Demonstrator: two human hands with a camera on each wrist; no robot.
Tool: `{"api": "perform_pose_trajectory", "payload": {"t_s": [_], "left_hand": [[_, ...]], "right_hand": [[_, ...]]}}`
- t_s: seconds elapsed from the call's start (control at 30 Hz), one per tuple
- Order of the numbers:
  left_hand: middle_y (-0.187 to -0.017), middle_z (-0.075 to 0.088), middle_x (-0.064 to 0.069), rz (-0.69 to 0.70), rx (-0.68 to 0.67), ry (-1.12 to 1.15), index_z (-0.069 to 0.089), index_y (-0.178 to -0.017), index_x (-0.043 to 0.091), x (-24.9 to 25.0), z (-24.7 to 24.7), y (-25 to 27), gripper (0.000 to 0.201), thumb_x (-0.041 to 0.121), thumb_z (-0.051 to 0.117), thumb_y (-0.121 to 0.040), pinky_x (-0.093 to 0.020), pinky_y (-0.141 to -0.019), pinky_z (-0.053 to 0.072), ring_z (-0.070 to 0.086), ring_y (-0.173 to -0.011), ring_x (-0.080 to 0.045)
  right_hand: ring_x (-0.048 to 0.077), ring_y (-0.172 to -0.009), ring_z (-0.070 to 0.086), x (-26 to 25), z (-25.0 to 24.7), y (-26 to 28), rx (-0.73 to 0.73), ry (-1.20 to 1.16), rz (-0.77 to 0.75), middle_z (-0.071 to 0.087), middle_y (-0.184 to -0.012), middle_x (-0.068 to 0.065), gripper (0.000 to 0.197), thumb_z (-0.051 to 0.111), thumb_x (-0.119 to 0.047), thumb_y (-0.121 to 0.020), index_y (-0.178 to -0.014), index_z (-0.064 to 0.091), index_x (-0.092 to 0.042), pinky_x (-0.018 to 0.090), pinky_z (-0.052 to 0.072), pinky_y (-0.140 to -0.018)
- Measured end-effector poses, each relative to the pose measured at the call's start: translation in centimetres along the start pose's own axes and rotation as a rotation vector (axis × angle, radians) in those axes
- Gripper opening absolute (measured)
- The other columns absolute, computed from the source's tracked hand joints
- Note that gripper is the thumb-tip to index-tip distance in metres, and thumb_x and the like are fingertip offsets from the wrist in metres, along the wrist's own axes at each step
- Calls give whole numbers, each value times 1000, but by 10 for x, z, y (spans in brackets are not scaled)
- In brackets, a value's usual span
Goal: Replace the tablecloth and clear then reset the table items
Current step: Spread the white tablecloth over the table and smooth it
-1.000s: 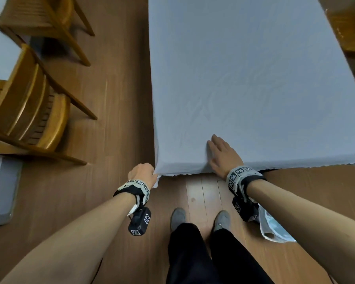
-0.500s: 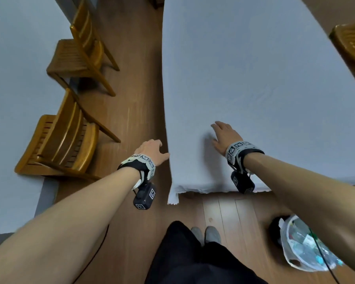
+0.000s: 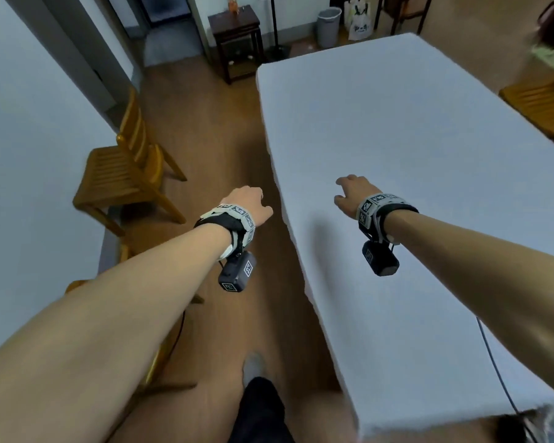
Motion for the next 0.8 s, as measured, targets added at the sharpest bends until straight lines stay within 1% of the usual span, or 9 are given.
{"api": "perform_pose_trajectory", "payload": {"t_s": [0.1, 0.17, 0.23, 0.33, 0.43, 0.53, 0.67, 0.8], "left_hand": [[-125, 58, -4, 108, -10, -108, 54, -130, 20, -29, -36, -57, 46, 40, 51, -89, -38, -84, 47, 57, -112, -29], [-125, 58, -4, 160, 14, -140, 55, -129, 19, -44, -61, -94, 45, 39, 50, -90, -39, -83, 47, 56, -111, -29], [-124, 59, -5, 180, 12, -127, 56, -127, 18, -59, -82, -127, 43, 38, 49, -90, -38, -81, 46, 57, -111, -30], [-124, 59, -4, 199, -19, -90, 56, -126, 17, -72, -99, -177, 41, 39, 48, -91, -36, -78, 44, 57, -111, -29], [-125, 59, -4, 241, -52, -109, 55, -127, 17, -72, -103, -230, 41, 38, 48, -92, -37, -81, 47, 58, -110, -28], [-126, 58, -5, 285, -71, -114, 55, -127, 16, -65, -107, -295, 43, 38, 48, -91, -37, -83, 49, 59, -110, -28], [-127, 56, -4, 315, -92, -88, 53, -129, 18, -56, -114, -393, 44, 38, 47, -91, -34, -79, 47, 58, -108, -26], [-126, 56, -4, 306, -161, -100, 54, -129, 18, -56, -129, -479, 43, 38, 49, -91, -33, -77, 46, 58, -105, -25]], "right_hand": [[30, -134, 38, -25, -18, -46, 29, -61, 103, 40, -149, 10, 53, 45, -27, -95, -146, 38, -11, 43, 41, -102], [30, -133, 39, -38, -28, -71, 47, -77, 166, 41, -148, 11, 53, 46, -27, -95, -145, 39, -11, 42, 42, -100], [29, -132, 40, -50, -38, -92, 53, -89, 212, 42, -147, 11, 53, 46, -27, -94, -145, 40, -11, 42, 43, -98], [29, -131, 41, -61, -54, -127, 49, -77, 234, 42, -146, 11, 53, 47, -27, -94, -144, 41, -11, 41, 43, -99], [29, -132, 41, -59, -69, -169, 64, -96, 275, 41, -147, 10, 52, 47, -26, -94, -143, 43, -11, 41, 42, -101], [28, -133, 40, -48, -76, -225, 74, -105, 304, 41, -147, 9, 51, 48, -25, -94, -143, 43, -11, 41, 41, -102], [27, -134, 38, -25, -73, -317, 49, -136, 343, 41, -147, 8, 52, 49, -25, -93, -143, 43, -13, 39, 39, -103], [29, -133, 40, -16, -76, -402, -17, -176, 383, 42, -145, 11, 53, 51, -24, -92, -143, 42, -12, 39, 41, -101]]}}
Point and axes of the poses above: each hand's wrist, its own y-axis away from the middle knuckle, its own z-axis out of the palm, x = y × z, the point moved 8 cm from there along -y, towards the middle knuckle
